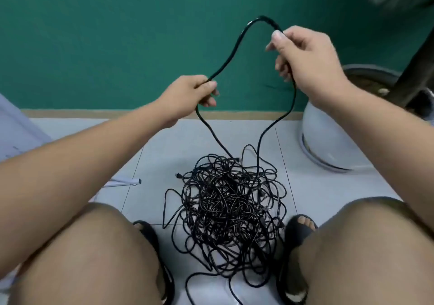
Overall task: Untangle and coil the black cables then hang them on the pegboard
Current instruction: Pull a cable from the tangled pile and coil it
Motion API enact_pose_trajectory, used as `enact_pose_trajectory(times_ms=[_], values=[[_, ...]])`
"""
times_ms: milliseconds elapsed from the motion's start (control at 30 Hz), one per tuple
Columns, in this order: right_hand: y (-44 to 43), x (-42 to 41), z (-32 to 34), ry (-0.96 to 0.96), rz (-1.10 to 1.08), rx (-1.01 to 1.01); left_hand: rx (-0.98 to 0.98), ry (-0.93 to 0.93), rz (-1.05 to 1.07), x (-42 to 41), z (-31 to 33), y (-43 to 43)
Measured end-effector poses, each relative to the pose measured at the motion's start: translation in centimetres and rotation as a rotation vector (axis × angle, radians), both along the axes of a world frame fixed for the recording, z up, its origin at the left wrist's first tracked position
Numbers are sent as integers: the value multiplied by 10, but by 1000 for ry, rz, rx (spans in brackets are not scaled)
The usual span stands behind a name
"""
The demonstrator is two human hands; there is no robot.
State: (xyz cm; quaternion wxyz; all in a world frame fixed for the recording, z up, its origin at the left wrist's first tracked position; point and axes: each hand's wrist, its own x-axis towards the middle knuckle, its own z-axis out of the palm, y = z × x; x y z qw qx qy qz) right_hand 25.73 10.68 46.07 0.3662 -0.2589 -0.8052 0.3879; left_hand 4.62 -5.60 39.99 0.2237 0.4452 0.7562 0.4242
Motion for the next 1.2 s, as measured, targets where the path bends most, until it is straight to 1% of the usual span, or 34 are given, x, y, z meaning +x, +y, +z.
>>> enact_pose_trajectory(times_ms=[100, 200, 233, 300, 400, 500, 567, 633, 700, 767, 833, 867, 967, 1000, 1033, 1100, 1133, 1200], values=[[-18, -5, 25, -26, -35, 57, 83, -71, -46, 24, 24, -2], [-36, -15, 40, -24, -69, 64, 83, -48, -123, 56, 29, -2], [-40, -19, 40, -6, -71, 57, 79, -66, -138, 67, 27, -2], [-47, -26, 38, 16, -72, 28, 63, -161, -163, 89, 18, 0], [-49, -29, 28, 22, -76, -48, 3, -372, -186, 108, 4, 1], [-42, -24, 22, 52, -97, -172, -40, -491, -238, 114, -10, -3], [-35, -20, 19, 69, -94, -256, -74, -496, -284, 116, -17, -5], [-30, -16, 14, 66, -38, -326, -102, -440, -285, 116, -19, -4], [-24, -16, 7, 45, 12, -369, -93, -406, -238, 114, -16, 0], [-15, -17, -3, 8, 7, -408, -43, -443, -173, 107, -7, 4], [-7, -17, -20, -85, 1, -444, 17, -528, -99, 96, 3, 7], [-6, -15, -29, -186, 33, -448, 47, -575, -70, 91, 7, 8], [-20, -7, -61, -634, 268, -423, 126, -689, -23, 77, 18, 12], [-28, -6, -68, -755, 371, -432, 147, -715, -9, 73, 21, 12], [-36, -6, -73, -833, 463, -449, 167, -741, 3, 69, 24, 14], [-53, -13, -83, -871, 553, -446, 214, -809, 14, 64, 30, 16], [-60, -17, -88, -856, 533, -398, 235, -846, 16, 62, 32, 17], [-70, -28, -99, -762, 444, -312, 274, -900, 27, 58, 36, 20]])
